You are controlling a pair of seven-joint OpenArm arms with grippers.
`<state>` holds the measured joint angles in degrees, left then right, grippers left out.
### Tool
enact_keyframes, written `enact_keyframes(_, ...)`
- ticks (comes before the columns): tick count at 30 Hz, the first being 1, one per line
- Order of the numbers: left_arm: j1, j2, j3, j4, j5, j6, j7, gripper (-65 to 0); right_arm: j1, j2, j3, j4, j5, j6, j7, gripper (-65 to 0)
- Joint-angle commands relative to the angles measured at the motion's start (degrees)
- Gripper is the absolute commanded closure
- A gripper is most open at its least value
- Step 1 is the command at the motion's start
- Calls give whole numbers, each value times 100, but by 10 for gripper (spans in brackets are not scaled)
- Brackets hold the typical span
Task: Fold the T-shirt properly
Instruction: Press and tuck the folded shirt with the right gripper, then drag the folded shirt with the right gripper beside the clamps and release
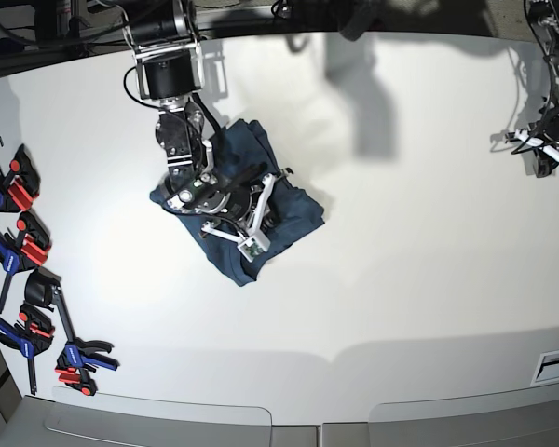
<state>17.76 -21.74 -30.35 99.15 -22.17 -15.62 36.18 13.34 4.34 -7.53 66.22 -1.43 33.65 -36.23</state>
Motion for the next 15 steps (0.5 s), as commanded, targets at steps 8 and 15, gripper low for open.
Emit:
enact_keyframes(8,-28,-96,-42,105,-85,-2,-133,0,-20,420,302,-166,-289,-1434,-671,0)
enact_keyframes(15,-28,-96,-42,105,-85,-2,-133,0,-17,407,1801,-164,-247,-1613,-675,0)
